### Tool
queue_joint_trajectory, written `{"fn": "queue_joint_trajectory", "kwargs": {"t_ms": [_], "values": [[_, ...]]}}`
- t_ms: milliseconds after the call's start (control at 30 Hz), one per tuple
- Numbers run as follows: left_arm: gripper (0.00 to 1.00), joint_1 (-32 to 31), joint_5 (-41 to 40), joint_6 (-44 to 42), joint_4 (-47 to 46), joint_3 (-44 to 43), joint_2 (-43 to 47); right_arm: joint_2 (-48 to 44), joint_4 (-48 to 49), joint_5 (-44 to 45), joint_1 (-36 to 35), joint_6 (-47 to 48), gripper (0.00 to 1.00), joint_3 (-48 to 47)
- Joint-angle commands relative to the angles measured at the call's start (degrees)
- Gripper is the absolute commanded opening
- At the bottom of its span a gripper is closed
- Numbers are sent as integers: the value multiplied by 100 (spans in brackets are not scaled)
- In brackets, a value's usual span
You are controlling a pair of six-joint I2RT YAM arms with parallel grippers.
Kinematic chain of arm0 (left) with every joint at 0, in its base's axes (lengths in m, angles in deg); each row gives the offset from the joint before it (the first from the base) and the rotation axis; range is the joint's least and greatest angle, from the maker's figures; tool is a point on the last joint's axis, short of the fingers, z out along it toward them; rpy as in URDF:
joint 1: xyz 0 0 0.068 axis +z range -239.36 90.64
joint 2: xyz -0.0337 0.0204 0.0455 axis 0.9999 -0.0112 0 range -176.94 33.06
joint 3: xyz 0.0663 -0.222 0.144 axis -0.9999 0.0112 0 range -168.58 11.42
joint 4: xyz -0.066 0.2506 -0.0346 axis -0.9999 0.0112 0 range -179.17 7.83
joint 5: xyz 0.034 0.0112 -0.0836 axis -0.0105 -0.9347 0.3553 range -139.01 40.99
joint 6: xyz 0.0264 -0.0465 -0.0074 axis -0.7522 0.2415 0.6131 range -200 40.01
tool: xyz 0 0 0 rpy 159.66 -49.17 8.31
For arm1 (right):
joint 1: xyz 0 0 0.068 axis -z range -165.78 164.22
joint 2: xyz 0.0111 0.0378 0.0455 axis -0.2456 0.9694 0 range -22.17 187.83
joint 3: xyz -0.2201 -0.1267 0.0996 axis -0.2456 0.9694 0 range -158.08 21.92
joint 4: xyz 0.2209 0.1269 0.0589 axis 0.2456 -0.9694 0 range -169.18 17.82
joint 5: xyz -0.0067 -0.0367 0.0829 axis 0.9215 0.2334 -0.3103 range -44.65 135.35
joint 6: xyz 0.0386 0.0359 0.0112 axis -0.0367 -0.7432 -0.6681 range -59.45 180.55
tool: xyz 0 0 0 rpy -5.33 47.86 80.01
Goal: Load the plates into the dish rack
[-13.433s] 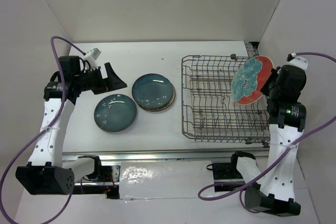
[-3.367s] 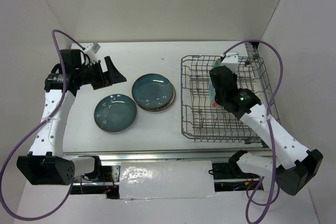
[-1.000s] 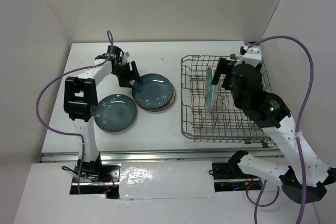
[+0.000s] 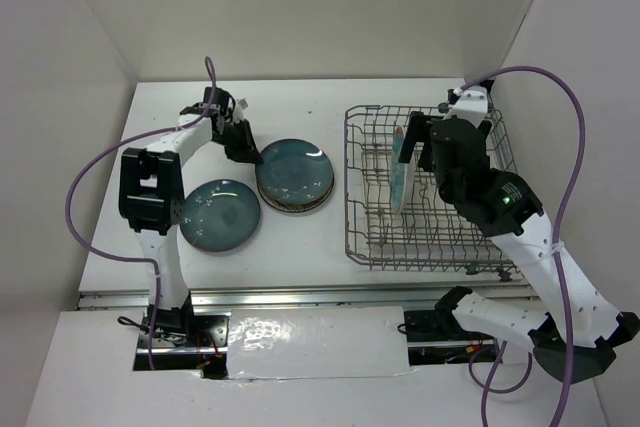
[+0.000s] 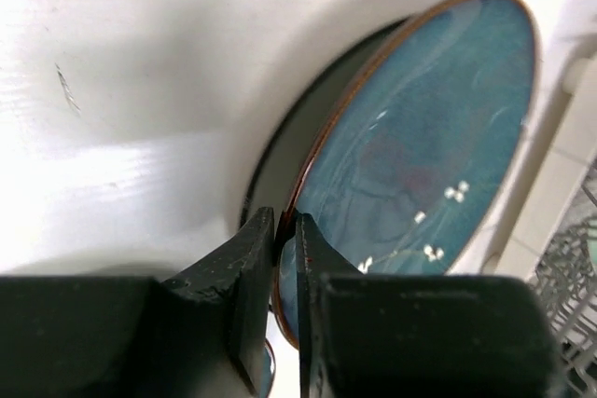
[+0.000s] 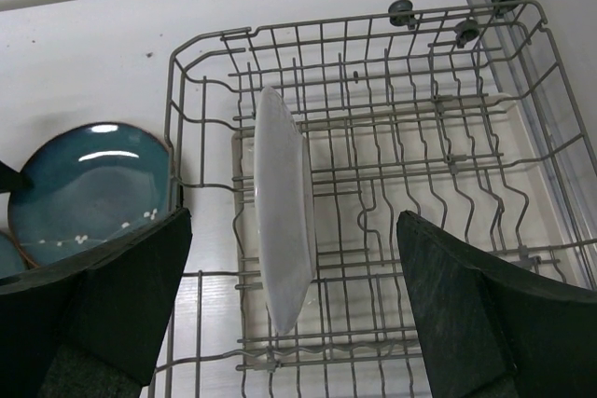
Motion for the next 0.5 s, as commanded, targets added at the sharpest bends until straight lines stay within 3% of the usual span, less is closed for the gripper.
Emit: {"fn": "queue_joint_trajectory", "kwargs": {"t_ms": [0,467], "values": [[0,-2,121,-216,25,-224,616,-54,-58,27,29,-9,97,-139],[0,130,1052,-348,-45,-75,1372,-116,39,-280,20,105,97,-306]]}}
